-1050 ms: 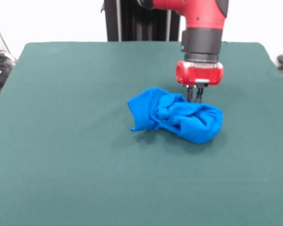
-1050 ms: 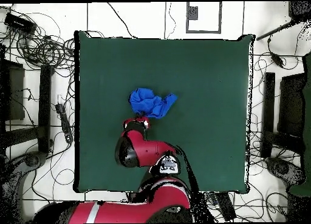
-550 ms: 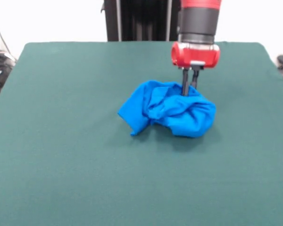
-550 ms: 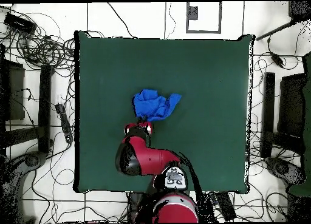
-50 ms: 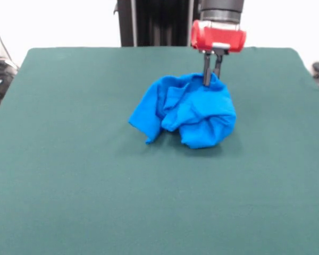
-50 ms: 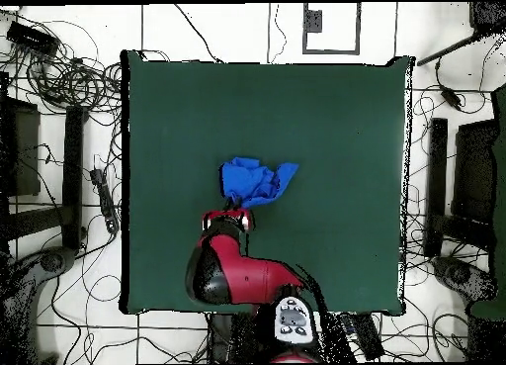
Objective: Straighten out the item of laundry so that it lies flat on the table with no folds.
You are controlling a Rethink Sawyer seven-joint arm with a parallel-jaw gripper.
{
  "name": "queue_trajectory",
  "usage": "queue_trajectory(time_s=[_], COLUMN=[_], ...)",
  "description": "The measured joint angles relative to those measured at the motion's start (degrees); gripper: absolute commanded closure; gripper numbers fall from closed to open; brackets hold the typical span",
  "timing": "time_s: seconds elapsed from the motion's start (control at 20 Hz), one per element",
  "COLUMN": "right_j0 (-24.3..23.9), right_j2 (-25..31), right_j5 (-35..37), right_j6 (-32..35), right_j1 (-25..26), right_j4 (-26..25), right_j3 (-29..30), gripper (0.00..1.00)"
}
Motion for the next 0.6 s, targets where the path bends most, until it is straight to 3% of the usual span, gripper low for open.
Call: queue_trajectory(time_s=[0.15,0.2,0.6], right_j0=[-0.4,-0.4,2.3], right_j2=[0.0,0.0,-1.5], right_j5=[0.0,0.0,0.0], right_j6=[0.0,0.0,0.0], right_j1=[-0.2,-0.2,-0.3], right_j4=[0.0,0.1,4.0], right_j3=[1.3,1.7,3.1], gripper=[1.0,0.0,0.0])
